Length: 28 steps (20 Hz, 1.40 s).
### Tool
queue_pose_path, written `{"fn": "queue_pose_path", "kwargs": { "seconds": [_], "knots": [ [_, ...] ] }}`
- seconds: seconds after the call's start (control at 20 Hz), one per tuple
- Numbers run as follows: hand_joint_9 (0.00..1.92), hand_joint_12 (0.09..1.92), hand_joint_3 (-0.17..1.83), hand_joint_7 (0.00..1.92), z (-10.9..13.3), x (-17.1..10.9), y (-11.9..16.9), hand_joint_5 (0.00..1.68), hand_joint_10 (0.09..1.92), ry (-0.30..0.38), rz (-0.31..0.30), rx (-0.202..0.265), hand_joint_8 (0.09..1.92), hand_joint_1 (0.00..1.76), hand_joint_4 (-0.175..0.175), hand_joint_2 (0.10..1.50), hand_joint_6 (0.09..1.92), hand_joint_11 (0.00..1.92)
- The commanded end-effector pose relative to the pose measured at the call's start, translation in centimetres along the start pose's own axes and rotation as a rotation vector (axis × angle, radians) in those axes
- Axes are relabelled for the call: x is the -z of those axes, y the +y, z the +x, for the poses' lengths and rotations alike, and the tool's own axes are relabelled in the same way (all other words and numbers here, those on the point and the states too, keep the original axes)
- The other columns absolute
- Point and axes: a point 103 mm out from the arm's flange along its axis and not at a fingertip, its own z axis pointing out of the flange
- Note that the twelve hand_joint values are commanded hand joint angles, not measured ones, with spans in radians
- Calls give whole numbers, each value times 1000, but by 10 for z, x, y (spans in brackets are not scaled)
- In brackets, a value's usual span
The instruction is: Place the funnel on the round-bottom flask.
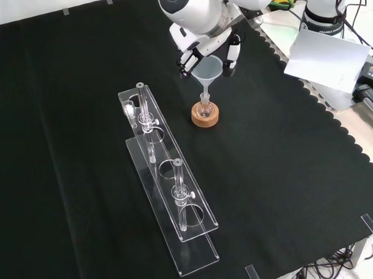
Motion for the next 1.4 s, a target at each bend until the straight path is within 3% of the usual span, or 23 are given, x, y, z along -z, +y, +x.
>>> {"fn": "queue_pose_path", "kwargs": {
  "seconds": [0.05,1.4],
  "knots": [
    [1002,1220,-175,755,1,-2,3,594,427,-2,8,1,653,830,-16,1057,595,650],
    [987,1211,-175,733,3,-16,17,555,423,9,35,21,657,816,-23,1064,602,649]
  ]
}}
